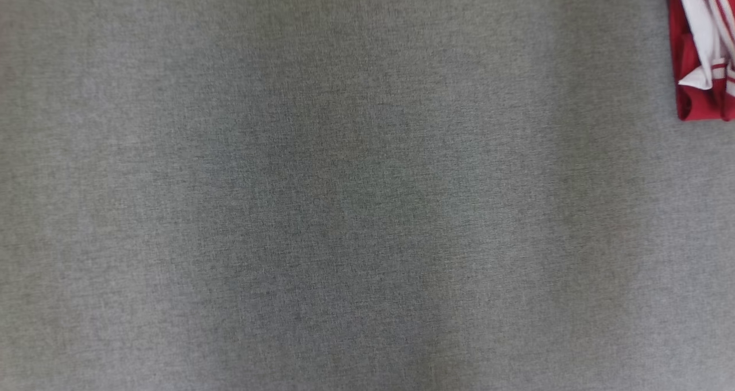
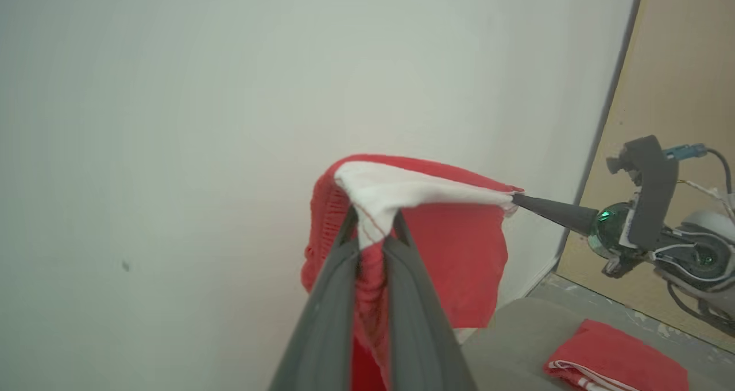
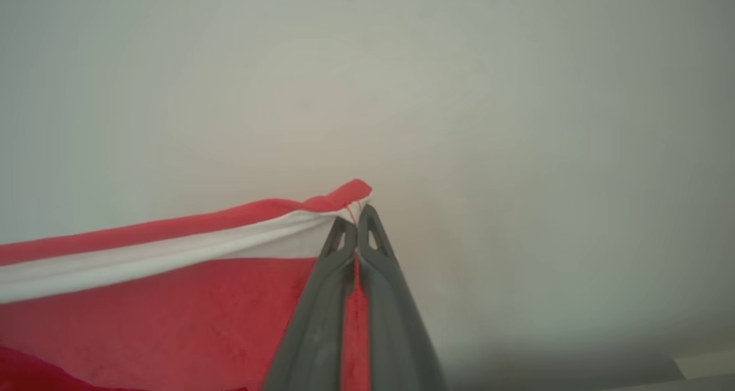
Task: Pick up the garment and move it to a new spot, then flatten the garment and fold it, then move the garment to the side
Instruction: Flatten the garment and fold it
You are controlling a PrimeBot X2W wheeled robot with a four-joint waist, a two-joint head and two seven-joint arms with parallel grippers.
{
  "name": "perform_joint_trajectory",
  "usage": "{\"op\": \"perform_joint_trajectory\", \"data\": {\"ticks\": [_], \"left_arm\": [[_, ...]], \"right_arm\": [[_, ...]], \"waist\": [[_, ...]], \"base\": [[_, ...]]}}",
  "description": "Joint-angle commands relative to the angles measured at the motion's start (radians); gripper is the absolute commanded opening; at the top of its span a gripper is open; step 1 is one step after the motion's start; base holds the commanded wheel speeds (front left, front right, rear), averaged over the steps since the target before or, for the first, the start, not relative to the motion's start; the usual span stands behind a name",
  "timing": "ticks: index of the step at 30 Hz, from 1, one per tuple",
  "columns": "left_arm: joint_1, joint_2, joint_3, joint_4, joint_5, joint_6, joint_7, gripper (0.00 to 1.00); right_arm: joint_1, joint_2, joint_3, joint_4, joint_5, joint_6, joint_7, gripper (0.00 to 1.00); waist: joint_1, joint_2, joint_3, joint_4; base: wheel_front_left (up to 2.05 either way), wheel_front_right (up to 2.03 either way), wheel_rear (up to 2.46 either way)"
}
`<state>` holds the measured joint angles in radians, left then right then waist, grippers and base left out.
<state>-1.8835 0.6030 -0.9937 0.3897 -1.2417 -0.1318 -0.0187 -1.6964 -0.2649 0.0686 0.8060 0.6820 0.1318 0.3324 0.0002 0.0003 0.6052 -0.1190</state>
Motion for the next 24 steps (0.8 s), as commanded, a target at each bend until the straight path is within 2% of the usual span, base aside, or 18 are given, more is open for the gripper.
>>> {"op": "perform_joint_trajectory", "data": {"ticks": [1, 7, 13, 15, 17, 24], "left_arm": [[0.038, 0.007, -0.005, -0.001, -0.044, 0.003, -0.038, 0.0], [0.183, 0.067, -0.106, -0.117, -0.081, 0.003, -0.168, 0.0], [0.438, 0.138, -0.145, -0.274, -0.086, 0.003, -0.245, 0.0], [0.544, 0.133, -0.074, -0.321, -0.101, 0.003, -0.248, 0.0], [0.675, 0.13, -0.028, -0.366, -0.061, 0.003, -0.247, 0.0], [1.105, 0.102, 0.046, -0.465, 0.077, 0.004, -0.247, 0.0]], "right_arm": [[0.052, -0.01, 0.012, -0.026, 0.027, -0.002, -0.008, 0.0], [0.264, -0.066, 0.057, -0.187, 0.129, -0.002, -0.031, 0.0], [0.641, -0.154, 0.068, -0.413, 0.217, -0.002, -0.046, 0.0], [0.781, -0.169, 0.045, -0.484, 0.242, -0.002, -0.054, 0.0], [0.925, -0.176, 0.028, -0.551, 0.249, -0.002, -0.051, 0.0], [1.382, -0.132, -0.068, -0.759, 0.251, -0.002, -0.034, 0.0]], "waist": [[-0.0002, -0.0003, 0.012, 0.0], [-0.0002, -0.0003, -0.028, -0.006], [-0.0002, -0.0003, -0.138, 0.007], [-0.0002, -0.0003, -0.176, 0.016], [-0.0002, -0.0003, -0.21, 0.022], [-0.0002, -0.0003, -0.317, 0.05]], "base": [[0.0, 0.0, 0.0], [0.0, 0.0, 0.0], [0.0, 0.0, 0.0], [0.0, 0.0, 0.0], [0.0, 0.0, 0.0], [0.0, 0.0, 0.0]]}}
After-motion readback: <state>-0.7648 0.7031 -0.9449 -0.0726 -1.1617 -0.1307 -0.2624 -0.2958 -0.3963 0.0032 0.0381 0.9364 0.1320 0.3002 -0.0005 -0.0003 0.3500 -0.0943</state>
